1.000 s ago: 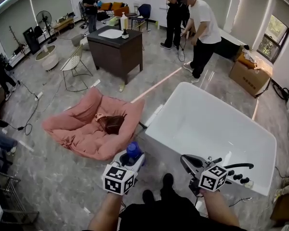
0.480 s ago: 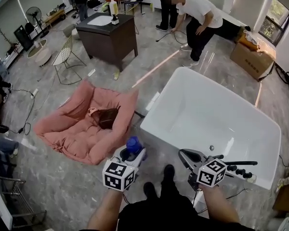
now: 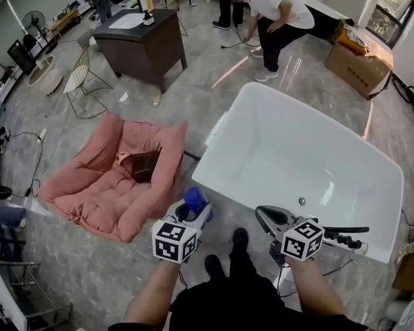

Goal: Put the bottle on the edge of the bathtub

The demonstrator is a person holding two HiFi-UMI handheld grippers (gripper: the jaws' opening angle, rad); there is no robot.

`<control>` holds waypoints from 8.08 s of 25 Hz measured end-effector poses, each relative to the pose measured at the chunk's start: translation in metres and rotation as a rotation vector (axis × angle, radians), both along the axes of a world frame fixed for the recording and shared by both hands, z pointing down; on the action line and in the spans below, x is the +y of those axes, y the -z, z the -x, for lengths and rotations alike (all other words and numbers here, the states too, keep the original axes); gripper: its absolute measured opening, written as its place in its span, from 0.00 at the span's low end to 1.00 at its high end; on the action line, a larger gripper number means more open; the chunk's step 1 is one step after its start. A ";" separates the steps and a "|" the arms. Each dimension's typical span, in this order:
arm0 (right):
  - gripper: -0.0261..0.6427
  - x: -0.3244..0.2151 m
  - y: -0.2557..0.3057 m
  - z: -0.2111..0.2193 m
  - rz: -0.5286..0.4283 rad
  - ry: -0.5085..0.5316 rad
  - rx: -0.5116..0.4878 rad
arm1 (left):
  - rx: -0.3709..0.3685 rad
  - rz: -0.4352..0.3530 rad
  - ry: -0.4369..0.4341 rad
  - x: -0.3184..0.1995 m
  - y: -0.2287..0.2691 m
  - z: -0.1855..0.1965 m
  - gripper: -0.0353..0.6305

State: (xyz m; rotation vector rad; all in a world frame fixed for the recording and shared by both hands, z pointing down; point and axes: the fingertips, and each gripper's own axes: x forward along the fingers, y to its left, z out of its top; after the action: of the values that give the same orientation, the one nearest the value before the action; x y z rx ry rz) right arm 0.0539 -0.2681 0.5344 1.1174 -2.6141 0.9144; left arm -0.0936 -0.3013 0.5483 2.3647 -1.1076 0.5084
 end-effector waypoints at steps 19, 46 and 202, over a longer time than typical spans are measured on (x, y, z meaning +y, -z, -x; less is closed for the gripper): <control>0.06 -0.055 -0.076 -0.029 0.121 0.021 0.065 | -0.086 0.074 -0.006 -0.058 -0.100 -0.055 0.29; 0.06 -0.082 -0.174 -0.077 0.244 -0.045 0.103 | -0.109 0.083 -0.143 -0.109 -0.243 -0.134 0.29; 0.06 0.049 0.109 -0.140 -0.246 0.091 -0.028 | 0.044 -0.266 0.165 0.075 0.139 -0.088 0.09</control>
State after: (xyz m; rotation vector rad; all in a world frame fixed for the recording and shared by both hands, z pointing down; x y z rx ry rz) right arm 0.1938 -0.2187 0.4257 1.0319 -2.8332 0.6065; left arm -0.0054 -0.2259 0.4092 2.4631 -1.4103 0.2628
